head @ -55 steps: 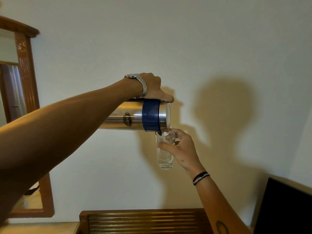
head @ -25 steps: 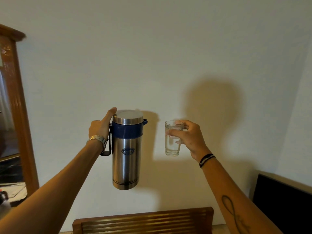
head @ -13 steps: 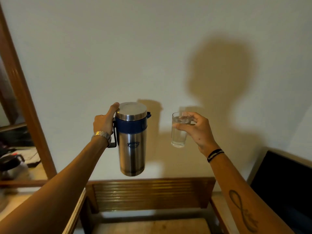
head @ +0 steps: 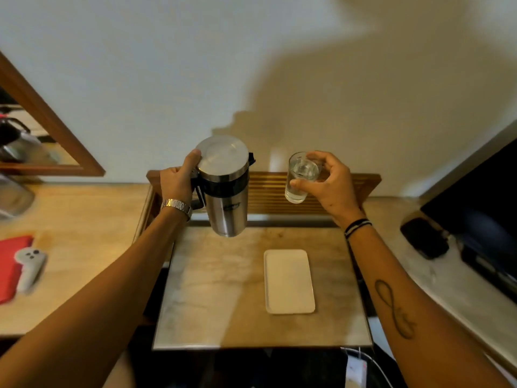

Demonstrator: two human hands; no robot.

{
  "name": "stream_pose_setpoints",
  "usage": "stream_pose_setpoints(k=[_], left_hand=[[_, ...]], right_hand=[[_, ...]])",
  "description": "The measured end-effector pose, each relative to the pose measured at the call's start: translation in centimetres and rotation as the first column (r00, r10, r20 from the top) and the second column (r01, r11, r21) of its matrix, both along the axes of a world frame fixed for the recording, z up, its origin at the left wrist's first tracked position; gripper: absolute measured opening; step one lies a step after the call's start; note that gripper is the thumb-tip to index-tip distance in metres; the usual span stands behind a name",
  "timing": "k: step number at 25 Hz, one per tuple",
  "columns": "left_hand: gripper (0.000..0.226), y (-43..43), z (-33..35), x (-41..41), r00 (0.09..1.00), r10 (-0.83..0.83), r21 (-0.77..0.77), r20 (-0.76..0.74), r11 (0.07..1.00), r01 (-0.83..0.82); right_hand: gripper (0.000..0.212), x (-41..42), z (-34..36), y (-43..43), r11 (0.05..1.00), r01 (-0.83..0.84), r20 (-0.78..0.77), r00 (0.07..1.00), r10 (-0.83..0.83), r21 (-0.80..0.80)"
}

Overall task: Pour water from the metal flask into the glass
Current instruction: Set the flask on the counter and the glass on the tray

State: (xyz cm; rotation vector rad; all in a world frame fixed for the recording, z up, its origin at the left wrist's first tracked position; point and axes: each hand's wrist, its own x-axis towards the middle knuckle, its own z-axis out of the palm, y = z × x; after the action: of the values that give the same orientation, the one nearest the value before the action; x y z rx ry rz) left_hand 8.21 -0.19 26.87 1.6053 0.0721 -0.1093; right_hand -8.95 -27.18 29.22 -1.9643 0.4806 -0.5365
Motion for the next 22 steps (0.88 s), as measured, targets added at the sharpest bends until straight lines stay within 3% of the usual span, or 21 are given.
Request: stream_pose_setpoints(k=[9,17,22], left_hand=[[0.050,2.0,-22.0,-4.6,0.970,-0.045,-0.005,-0.238,0.999,0.045],[0.037,2.8,-33.2,-7.3,0.952,0.048,0.045,-0.301,0.998,-0.036],[0.032,2.9,-38.2,-8.5,0.947,0.086,0.033,-0.311,0.996,-0.080]], right_hand=[[0.074,-2.5,-23.2,1.1,0.985,0.122,-0.299,0.951,-0.079,0.126],[0.075,-5.0,-37.3,2.3,0.990,0.099,-0.521,0.853,-0.031,0.103],[0.078,-6.2,-44.3,2.1,0.987,0.120,-0.584,0.811,-0.035,0.107]])
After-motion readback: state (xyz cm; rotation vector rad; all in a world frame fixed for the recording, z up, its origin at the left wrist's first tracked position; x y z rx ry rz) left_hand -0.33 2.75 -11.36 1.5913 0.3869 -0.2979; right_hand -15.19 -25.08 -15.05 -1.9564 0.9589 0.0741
